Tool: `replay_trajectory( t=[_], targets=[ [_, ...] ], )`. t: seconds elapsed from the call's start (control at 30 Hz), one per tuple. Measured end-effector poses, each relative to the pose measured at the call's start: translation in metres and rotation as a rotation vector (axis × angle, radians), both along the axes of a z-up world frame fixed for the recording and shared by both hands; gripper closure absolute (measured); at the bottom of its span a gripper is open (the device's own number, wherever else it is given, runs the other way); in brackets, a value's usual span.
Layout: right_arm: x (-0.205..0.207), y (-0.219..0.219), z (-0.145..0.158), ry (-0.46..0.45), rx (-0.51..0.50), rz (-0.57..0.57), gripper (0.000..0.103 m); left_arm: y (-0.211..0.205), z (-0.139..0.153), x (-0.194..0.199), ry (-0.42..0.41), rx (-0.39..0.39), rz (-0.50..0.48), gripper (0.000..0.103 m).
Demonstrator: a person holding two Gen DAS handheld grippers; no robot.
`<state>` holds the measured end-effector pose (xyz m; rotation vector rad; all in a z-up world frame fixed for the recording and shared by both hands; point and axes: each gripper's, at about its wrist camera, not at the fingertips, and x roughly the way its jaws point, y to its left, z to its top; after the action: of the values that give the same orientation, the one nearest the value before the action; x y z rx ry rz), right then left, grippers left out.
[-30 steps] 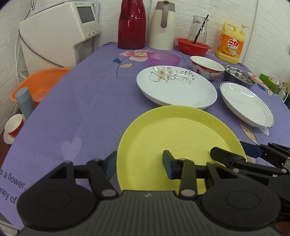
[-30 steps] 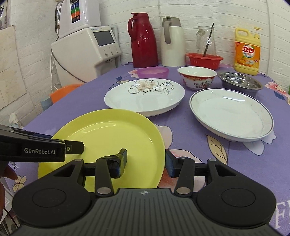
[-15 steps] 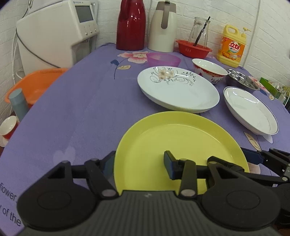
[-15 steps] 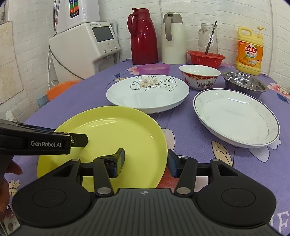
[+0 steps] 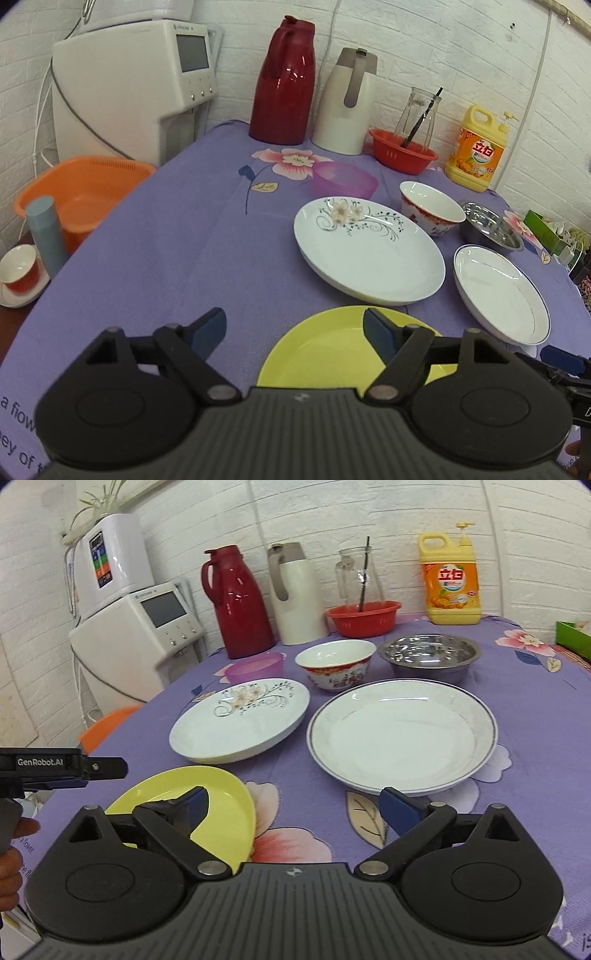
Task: Organize plates and bowls
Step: 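Set the yellow plate down and open both grippers, then move both grippers to the rim of the white floral plate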
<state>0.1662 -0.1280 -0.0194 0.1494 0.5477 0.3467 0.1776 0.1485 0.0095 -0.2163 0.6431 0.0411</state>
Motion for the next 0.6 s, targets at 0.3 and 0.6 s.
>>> replay_trajectory(
  t=[0.3,0.6],
  targets=[
    [0.003,-0.029,0.003,0.007,0.047,-0.035,0.0,-0.018,0.01,0.013,-0.019,-0.035,-0.084,0.025],
    [0.02,-0.035,0.016,-0.029,0.054,-0.036,0.0,-0.01,0.015,0.038,-0.015,-0.047,-0.089,0.025]
  ],
)
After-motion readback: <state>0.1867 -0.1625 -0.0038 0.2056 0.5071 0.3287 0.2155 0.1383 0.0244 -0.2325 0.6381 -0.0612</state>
